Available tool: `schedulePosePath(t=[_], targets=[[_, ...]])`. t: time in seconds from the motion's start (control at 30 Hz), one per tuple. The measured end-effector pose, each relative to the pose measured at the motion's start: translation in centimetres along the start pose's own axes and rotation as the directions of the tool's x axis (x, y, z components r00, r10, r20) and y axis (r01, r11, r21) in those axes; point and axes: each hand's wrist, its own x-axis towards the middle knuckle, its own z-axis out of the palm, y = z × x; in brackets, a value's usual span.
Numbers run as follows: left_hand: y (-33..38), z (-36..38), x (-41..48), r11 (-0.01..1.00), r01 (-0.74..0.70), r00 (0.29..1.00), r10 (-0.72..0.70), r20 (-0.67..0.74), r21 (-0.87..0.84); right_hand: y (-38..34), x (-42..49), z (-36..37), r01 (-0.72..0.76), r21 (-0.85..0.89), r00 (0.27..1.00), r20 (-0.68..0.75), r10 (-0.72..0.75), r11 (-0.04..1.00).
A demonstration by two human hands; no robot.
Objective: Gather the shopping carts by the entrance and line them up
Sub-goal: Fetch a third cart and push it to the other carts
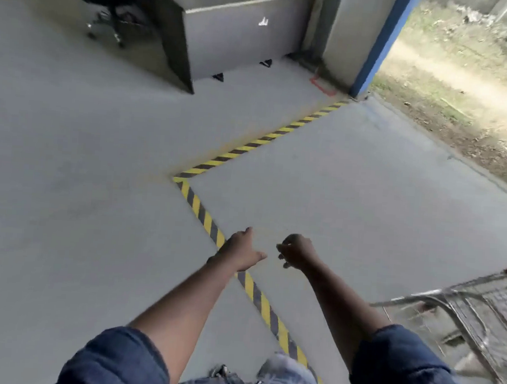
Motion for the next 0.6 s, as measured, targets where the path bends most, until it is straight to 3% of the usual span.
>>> schedulePosePath(t=[0.1,0.23,0.6], targets=[[-6.9,-5.8,-0.4,0.994,0.080,0.991,-0.087,-0.098,-0.075,-10.6,2.0,2.9,0.159,0.128,0.987,-0.047,-0.154,0.979],[-15.3,-12.1,-0.9,0.958,0.176,0.950,-0.226,-0.214,-0.227,-22.3,5.2,6.9,0.311,0.134,0.950,-0.027,-0.311,0.941],[-35.8,-32.8,5.7,0.780,0.354,0.714,-0.582,-0.389,-0.516,-51.6,20.5,15.8,0.486,0.102,0.866,0.074,-0.494,0.868]])
